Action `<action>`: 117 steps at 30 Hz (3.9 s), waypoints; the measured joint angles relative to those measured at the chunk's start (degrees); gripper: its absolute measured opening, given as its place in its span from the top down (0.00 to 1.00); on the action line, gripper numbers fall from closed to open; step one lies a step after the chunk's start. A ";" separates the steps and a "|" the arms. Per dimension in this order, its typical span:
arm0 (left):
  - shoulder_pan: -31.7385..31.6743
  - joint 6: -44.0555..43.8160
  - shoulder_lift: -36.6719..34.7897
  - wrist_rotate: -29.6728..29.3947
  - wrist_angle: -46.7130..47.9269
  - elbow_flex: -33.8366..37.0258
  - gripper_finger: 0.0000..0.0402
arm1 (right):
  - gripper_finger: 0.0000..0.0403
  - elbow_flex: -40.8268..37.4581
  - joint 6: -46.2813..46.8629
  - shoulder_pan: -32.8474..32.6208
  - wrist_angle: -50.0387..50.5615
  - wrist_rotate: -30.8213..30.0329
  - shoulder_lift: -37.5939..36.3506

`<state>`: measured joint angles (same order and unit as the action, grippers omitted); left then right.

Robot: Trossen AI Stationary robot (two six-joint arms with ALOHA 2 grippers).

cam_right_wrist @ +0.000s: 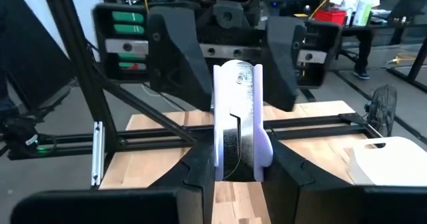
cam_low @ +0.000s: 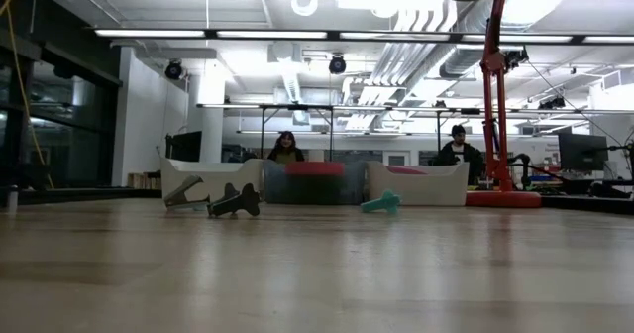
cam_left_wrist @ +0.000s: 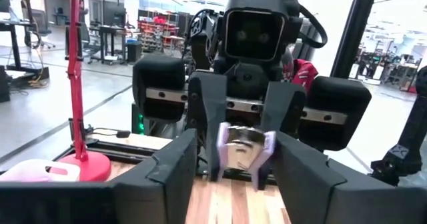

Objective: Pick and place Stapler, Stapler remover, tape
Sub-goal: Put the purple staple remover into the left white bin

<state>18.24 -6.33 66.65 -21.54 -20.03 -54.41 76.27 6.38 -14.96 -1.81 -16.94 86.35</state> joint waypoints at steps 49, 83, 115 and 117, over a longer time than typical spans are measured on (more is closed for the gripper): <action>-16.24 -12.91 -1.51 -12.20 28.02 -2.80 0.79 | 0.35 -0.02 14.37 0.35 26.66 -12.52 -11.49; -63.74 -25.62 17.82 14.58 49.69 -3.04 0.79 | 0.35 -0.02 26.22 10.46 59.51 -11.05 -14.86; -64.00 -25.77 24.28 18.82 50.14 -3.04 0.57 | 0.35 -0.02 28.14 12.83 67.53 -12.05 -14.84; -64.00 -25.67 24.28 19.83 50.12 -3.04 0.49 | 0.35 -0.02 28.13 12.83 67.54 -11.61 -14.84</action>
<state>-45.76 -31.99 90.94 -1.71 30.09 -57.45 76.25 34.51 -2.13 65.73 -28.55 71.50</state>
